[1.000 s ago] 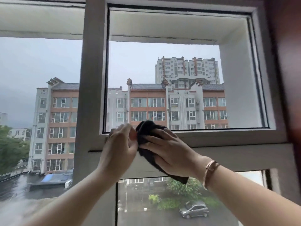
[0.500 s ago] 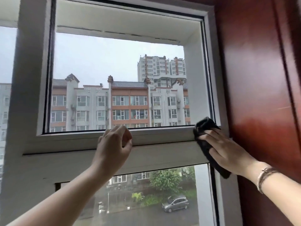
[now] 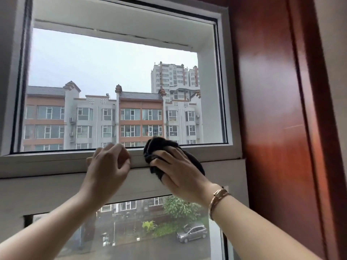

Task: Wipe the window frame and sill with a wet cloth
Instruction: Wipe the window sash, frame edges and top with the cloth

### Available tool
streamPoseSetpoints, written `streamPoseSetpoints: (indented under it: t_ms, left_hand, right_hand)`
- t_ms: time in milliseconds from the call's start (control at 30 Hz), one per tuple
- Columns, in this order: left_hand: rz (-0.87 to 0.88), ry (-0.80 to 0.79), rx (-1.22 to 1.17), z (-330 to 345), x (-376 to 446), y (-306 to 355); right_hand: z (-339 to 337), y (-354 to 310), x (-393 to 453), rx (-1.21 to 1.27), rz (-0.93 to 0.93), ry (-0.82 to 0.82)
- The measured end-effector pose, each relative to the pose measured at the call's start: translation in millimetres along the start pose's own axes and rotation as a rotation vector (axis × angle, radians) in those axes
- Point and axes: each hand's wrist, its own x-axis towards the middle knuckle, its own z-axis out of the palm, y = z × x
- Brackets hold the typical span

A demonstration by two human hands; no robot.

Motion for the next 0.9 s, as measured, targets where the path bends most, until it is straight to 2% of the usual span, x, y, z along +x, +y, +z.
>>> streamPoseSetpoints:
  t_ms: [200,367,500,667,767,900]
  left_hand:
    - [0.031,-0.016,0.01,16,4,21]
    - [0.12,-0.079,-0.002,45,9,52]
    - [0.271,-0.134,0.02,68,30,79]
    - [0.441,-0.253,-0.11,86,58,100]
    - [0.432,-0.313,-0.218,99,60,103]
    - [0.414,-0.282,-0.282,109,60,99]
  right_hand:
    - [-20,50,-55,-0.036,0.216,0.002]
    - [-28,76,-104,-0.021,0.456,0.167]
    - [-21,82,-102,0.139,0.657,0.305]
    - [-22,101,-73,0.179,0.713,0.293]
    - [-33,114,-55,0.158,0.684,0.297]
    - [-58,137,-22,0.138,0.663,0.316]
